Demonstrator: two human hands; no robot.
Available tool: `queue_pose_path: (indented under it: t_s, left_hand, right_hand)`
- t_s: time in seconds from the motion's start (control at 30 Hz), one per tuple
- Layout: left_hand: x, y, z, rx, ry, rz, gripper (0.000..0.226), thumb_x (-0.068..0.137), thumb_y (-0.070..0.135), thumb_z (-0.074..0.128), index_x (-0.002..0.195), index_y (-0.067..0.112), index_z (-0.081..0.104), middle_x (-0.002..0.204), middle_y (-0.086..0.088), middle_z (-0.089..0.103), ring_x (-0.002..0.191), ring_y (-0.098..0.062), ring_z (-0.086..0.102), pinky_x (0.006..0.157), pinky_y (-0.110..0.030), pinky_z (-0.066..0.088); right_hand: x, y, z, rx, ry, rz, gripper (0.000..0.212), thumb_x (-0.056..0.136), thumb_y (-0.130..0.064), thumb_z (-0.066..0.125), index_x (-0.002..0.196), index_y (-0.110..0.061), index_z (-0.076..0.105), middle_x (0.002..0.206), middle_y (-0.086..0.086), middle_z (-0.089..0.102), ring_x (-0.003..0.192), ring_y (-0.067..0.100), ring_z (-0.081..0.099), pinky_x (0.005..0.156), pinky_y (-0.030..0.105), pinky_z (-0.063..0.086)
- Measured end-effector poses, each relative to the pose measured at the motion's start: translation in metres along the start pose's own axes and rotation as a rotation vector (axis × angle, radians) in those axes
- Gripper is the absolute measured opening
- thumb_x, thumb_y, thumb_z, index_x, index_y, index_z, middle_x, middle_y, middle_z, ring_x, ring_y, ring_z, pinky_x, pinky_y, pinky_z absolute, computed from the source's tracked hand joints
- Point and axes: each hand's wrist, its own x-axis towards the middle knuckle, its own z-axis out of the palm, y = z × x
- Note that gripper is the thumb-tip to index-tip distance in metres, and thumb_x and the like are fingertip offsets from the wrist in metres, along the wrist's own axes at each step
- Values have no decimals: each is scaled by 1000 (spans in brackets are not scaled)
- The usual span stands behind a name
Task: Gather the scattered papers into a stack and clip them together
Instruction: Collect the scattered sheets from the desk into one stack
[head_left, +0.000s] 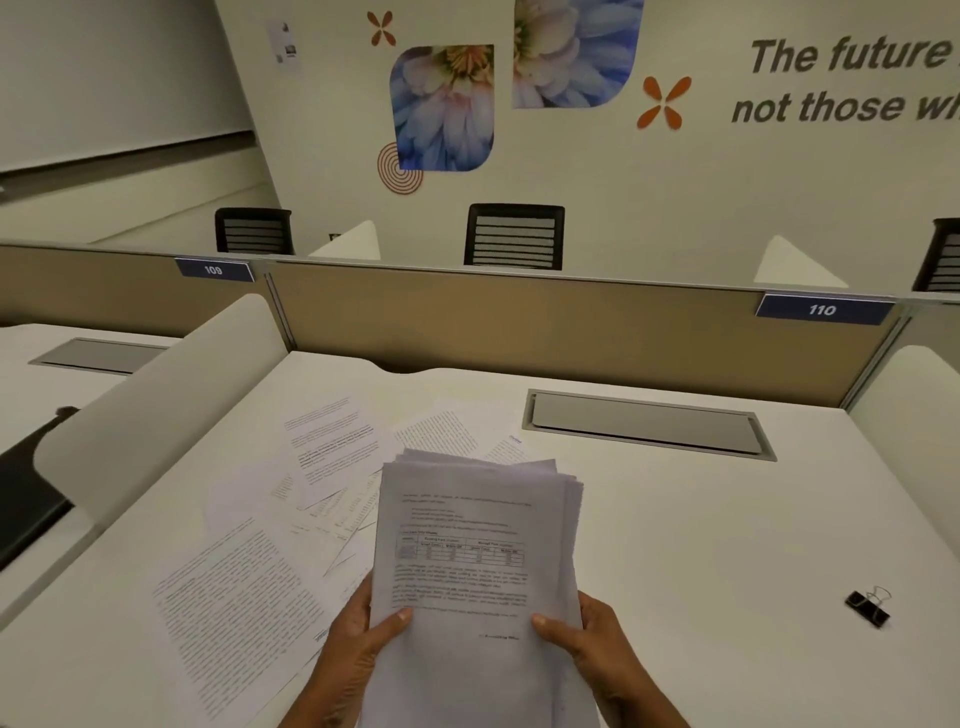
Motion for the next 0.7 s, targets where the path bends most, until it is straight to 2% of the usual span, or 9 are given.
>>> queue_pose_path:
  t_s: [0.07,0.13,0.17,0.23,0.27,0.33,0.43,0.5,0.7]
  left_hand:
    - [2,-2,-9,-8,-15,-66,101,30,59,97,120,25,67,114,-3,79,110,-31,71,103,-52,53]
    - [10,-2,-22,-47,-5,-124,104,25,63,96,117,21,70,112,-4,80,109,-33,72,103,-53,53]
    - [16,-2,-28,-71,-3,-138,97,32,59,97,117,19,71,112,-6,80,108,-34,72,103,-53,53]
    - [22,2,-35,-153,10,-157,60,69,37,88,121,14,69,115,-11,78,110,-35,70,107,-53,49]
    - [26,2,-37,-203,5,-172,41,85,23,76,123,13,68,114,-11,79,110,-36,68,109,-53,46]
    - [35,-5,-46,-265,4,-199,36,92,7,68,127,14,66,109,-7,80,112,-34,66,114,-51,42]
    - [47,-10,-64,-279,-34,-230,73,66,13,94,133,15,65,126,-9,74,126,-36,60,118,-57,36]
    - [58,-13,-82,-286,-52,-259,83,59,8,95,136,15,64,131,-13,71,129,-39,59,116,-62,36]
    - [82,-7,-117,-224,-208,-309,52,77,-13,71,121,14,67,118,-17,75,114,-42,64,108,-60,43]
  right_hand:
    - [2,-2,8,31,-18,12,46,80,-27,82,120,-9,70,109,8,79,98,29,77,87,44,62]
    - [6,-6,18,58,-43,47,35,90,-29,73,118,-10,70,109,6,79,99,25,77,84,35,62]
    - [8,-9,24,60,-54,63,31,94,-32,67,118,-12,71,110,3,79,100,22,76,83,31,62]
    - [14,-13,38,53,-65,88,30,97,-39,59,116,-19,70,111,-4,79,102,14,76,82,23,60]
    - [18,-13,46,53,-72,99,31,97,-43,59,117,-21,70,112,-7,79,103,12,75,84,23,59]
    - [25,-13,62,68,-92,131,37,94,-46,64,121,-21,69,116,-5,77,107,16,74,95,34,58]
    - [39,-8,84,109,-98,165,41,90,-37,72,125,-16,68,119,3,77,110,25,73,102,46,55]
    - [49,-3,97,118,-107,177,43,89,-30,74,128,-13,66,120,7,76,111,29,72,102,48,55]
    - [71,5,139,41,0,233,35,92,-30,67,126,-20,66,117,1,77,107,26,73,99,49,56]
